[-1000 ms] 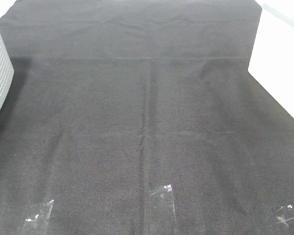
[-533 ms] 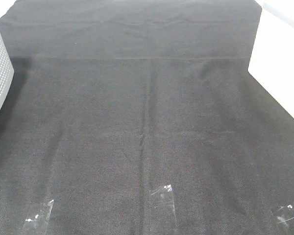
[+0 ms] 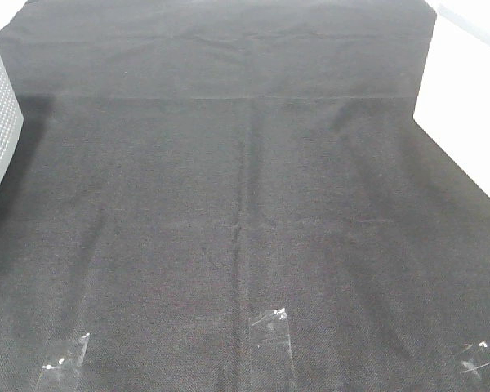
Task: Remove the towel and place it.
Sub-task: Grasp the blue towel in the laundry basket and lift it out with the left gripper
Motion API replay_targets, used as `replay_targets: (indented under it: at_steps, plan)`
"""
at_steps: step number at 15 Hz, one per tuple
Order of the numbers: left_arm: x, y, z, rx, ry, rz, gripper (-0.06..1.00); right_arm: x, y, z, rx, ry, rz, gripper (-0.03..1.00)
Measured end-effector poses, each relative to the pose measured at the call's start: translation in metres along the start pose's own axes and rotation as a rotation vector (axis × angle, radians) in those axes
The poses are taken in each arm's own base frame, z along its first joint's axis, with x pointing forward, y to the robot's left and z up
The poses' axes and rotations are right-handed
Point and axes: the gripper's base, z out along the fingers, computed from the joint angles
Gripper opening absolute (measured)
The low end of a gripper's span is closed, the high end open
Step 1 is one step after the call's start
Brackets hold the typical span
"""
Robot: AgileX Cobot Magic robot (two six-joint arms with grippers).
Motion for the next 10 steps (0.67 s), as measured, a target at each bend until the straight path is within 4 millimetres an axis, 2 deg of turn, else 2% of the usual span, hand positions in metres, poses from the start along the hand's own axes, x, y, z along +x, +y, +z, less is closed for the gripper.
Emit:
replay_targets:
  at_steps: [1, 2, 8, 10]
  plan:
    - [0.0005, 0.0002, 0.0, -0.003, 0.006, -0.008, 0.04, 0.0, 0.0, 0.0, 0.0, 0.0, 0.0, 0.76]
    - [0.0007, 0.0003, 0.0, -0.004, 0.008, -0.019, 0.0, 0.0, 0.0, 0.0, 0.0, 0.0, 0.0, 0.76]
    - [0.0007, 0.0003, 0.0, -0.004, 0.007, -0.161, 0.0, 0.0, 0.0, 0.0, 0.0, 0.0, 0.0, 0.76]
    - [0.0025, 0.0008, -0.0092, -0.032, 0.016, -0.175, 0.0, 0.0, 0.0, 0.0, 0.0, 0.0, 0.0, 0.76]
